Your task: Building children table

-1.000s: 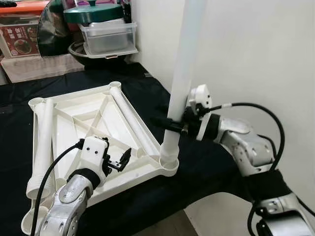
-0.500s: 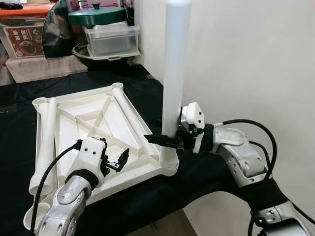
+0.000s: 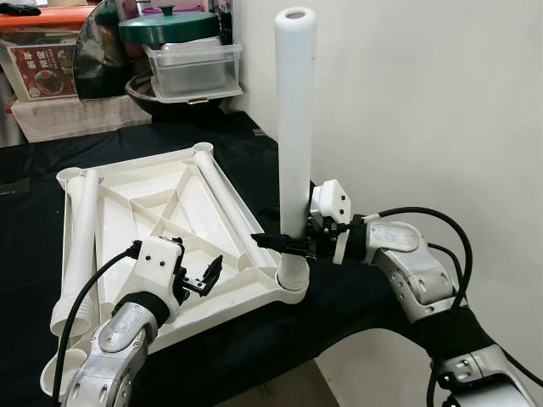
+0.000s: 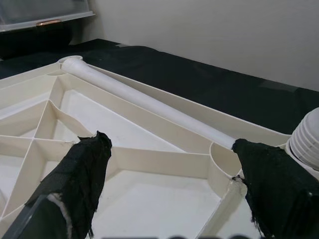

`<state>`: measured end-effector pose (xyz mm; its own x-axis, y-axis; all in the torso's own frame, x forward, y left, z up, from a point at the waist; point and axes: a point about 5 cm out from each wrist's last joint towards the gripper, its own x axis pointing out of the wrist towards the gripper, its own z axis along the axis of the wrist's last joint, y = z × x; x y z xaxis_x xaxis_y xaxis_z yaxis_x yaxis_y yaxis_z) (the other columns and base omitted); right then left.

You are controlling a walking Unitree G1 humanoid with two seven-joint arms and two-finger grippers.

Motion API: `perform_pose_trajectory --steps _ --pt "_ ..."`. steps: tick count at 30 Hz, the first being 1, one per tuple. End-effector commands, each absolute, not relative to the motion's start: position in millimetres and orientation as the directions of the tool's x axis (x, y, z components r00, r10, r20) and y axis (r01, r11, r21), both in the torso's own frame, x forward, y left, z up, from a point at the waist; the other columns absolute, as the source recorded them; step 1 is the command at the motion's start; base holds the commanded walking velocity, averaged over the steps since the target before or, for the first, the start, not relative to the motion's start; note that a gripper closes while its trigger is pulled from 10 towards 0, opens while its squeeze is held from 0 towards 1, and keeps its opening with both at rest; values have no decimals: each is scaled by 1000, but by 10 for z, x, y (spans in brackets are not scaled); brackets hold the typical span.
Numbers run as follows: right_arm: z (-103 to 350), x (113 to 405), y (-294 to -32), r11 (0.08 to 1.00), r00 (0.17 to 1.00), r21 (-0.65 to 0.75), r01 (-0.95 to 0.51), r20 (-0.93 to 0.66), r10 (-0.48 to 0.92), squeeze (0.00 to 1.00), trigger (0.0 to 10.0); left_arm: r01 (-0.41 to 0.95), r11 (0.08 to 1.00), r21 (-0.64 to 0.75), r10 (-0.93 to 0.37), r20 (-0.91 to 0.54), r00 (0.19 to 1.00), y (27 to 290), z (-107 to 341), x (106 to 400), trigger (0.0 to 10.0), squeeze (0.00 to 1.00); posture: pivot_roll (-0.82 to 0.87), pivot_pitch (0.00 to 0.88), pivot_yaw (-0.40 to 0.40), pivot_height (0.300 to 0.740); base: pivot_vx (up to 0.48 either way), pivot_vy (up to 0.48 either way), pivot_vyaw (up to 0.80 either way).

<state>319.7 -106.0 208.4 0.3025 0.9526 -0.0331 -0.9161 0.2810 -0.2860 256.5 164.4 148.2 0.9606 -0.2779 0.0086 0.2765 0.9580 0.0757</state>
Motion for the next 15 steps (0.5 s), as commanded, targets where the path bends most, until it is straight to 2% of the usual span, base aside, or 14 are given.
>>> perform_pose_trajectory --steps 1,4,5,15 --pt "2026 3200 -1030 279 298 -253 -926 -39 954 0 10000 270 960 70 -270 -7 963 1666 1429 2567 10000 0 5 0 -49 740 0 0 0" --pt "2000 3206 -1013 294 302 -185 -938 -12 953 0 10000 267 961 66 -267 -7 964 1670 1428 2575 10000 0 5 0 -49 740 0 0 0" --pt "1951 3210 -988 308 309 -103 -946 12 951 0 10000 269 961 63 -269 -7 963 1667 1429 2583 10000 0 7 0 -48 740 0 0 0" --pt "1819 3166 -900 294 294 -38 -955 11 956 0 10000 266 962 64 -265 -13 964 1678 1419 2581 10000 0 14 0 -49 740 0 0 0"
